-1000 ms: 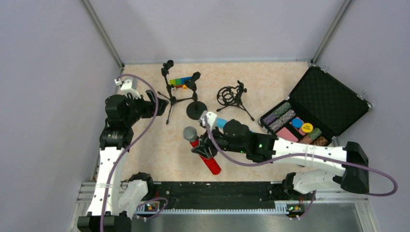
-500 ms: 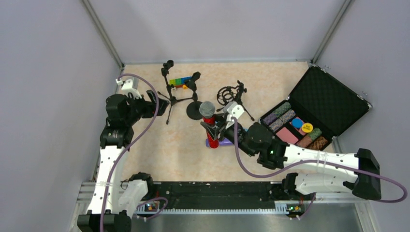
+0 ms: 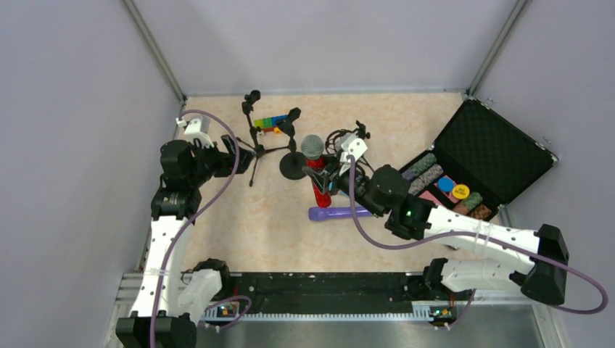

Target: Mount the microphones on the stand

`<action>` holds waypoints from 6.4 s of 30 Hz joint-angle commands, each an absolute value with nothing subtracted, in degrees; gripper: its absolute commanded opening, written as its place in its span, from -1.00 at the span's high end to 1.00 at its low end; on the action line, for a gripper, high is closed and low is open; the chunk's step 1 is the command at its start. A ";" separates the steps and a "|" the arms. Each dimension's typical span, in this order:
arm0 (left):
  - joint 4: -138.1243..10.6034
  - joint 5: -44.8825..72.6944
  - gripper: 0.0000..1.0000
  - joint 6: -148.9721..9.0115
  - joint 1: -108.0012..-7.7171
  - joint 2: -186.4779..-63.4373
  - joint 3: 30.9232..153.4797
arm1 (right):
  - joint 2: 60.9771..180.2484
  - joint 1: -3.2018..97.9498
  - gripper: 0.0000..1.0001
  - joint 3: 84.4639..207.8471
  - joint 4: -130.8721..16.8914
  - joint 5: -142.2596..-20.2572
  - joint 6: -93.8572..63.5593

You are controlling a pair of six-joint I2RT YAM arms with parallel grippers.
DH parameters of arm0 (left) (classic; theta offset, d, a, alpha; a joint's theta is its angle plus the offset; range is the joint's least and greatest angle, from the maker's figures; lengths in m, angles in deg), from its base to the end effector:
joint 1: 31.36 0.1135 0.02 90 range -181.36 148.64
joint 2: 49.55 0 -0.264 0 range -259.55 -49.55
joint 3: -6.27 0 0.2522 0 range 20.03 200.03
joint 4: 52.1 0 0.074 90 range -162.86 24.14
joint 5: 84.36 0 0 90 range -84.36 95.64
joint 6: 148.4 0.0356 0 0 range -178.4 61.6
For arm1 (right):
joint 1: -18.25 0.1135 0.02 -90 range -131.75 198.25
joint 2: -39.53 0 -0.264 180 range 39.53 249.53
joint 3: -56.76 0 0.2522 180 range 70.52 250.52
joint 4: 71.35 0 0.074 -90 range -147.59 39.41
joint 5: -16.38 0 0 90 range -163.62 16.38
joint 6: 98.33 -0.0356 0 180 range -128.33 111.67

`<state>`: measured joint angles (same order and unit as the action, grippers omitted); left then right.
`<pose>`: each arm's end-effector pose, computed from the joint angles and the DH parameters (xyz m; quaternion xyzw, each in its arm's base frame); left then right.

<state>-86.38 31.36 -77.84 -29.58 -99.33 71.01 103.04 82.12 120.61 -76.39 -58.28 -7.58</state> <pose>0.1937 -0.0094 0.3451 -0.0199 0.8054 -0.2660 0.5294 0.1240 0.2313 0.3614 -0.2732 0.6166 0.3070 0.6715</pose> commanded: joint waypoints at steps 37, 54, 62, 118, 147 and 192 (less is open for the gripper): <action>-82.85 34.47 -0.84 -78.61 -29.55 -101.11 70.66 | 107.35 59.73 1.00 125.58 -100.80 -76.30 -0.63; -82.47 35.66 -0.84 -79.08 -29.57 -101.68 70.61 | 111.27 59.60 1.00 123.26 -101.43 -74.82 6.00; -82.02 36.78 -0.84 -79.57 -29.59 -102.01 70.39 | 112.99 57.35 1.00 124.37 -99.20 -75.65 2.94; -81.78 37.85 -0.84 -80.05 -29.53 -102.55 70.15 | 122.06 53.86 1.00 117.01 -113.78 -73.75 0.79; -81.77 38.15 -0.84 -80.20 -29.53 -103.12 70.13 | 123.73 53.89 1.00 116.36 -102.97 -71.55 8.57; -81.87 38.16 -0.84 -80.10 -29.49 -103.18 70.05 | 123.19 53.89 0.94 112.54 -100.01 -70.67 4.01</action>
